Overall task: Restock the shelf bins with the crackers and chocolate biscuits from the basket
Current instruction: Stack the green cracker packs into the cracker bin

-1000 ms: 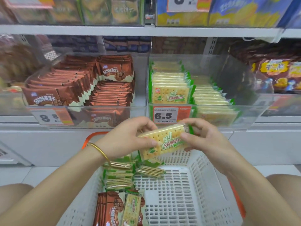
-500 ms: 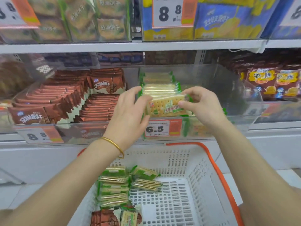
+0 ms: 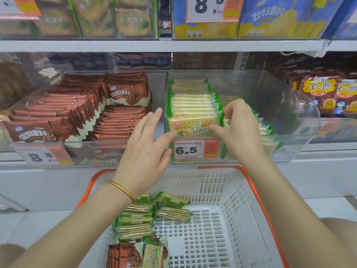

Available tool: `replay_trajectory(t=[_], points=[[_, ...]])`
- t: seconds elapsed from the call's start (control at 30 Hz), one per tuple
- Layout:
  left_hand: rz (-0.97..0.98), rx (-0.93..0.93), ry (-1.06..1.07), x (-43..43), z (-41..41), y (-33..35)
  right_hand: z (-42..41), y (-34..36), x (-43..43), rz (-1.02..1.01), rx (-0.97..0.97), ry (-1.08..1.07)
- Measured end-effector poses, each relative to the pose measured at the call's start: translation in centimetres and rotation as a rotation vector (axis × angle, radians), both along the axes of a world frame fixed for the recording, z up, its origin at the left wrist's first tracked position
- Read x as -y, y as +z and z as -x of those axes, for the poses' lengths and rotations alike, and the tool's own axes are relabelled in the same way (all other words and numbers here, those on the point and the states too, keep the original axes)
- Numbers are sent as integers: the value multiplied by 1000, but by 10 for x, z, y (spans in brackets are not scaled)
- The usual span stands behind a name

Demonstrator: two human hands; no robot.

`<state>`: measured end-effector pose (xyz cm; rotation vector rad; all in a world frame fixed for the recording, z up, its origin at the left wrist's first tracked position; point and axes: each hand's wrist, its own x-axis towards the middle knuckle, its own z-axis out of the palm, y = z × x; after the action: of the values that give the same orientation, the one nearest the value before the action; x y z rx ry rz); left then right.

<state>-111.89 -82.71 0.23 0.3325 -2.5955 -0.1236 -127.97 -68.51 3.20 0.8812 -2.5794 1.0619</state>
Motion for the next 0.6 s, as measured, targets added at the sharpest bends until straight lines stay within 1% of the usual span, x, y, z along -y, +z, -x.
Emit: replay_trajectory(t=[0.03, 0.1, 0.13, 0.17, 0.2, 0.23, 0.3, 0.37, 0.43, 0.5, 0.6], points=[[-15, -30, -12, -2, -4, -1, -5, -1, -4, 50, -34, -4], [-42, -115, -23, -8, -17, -3, -21, -3, -13, 222, -81, 8], [-50, -143, -26, -9, -25, -7, -33, -6, -16, 298, -64, 44], [-58, -133, -32, -9, -34, -14, -45, -15, -18, 326, -15, 99], [-71, -83, -42, -6, -43, -25, -57, -29, -17, 284, 52, 161], [-89, 1, -48, -2, -52, -38, -68, -47, -13, 172, 128, 226], [-139, 220, -47, 10, -64, -66, -84, -93, 0, -141, 282, 349], [-201, 444, 11, 21, -71, -86, -90, -146, 18, -397, 411, 441], [-230, 651, 89, 31, -73, -97, -95, -193, 35, -518, 501, 485], [-210, 825, 139, 38, -73, -103, -99, -229, 48, -572, 541, 425], [-204, 927, 163, 38, -70, -110, -97, -267, 56, -737, 473, 187]])
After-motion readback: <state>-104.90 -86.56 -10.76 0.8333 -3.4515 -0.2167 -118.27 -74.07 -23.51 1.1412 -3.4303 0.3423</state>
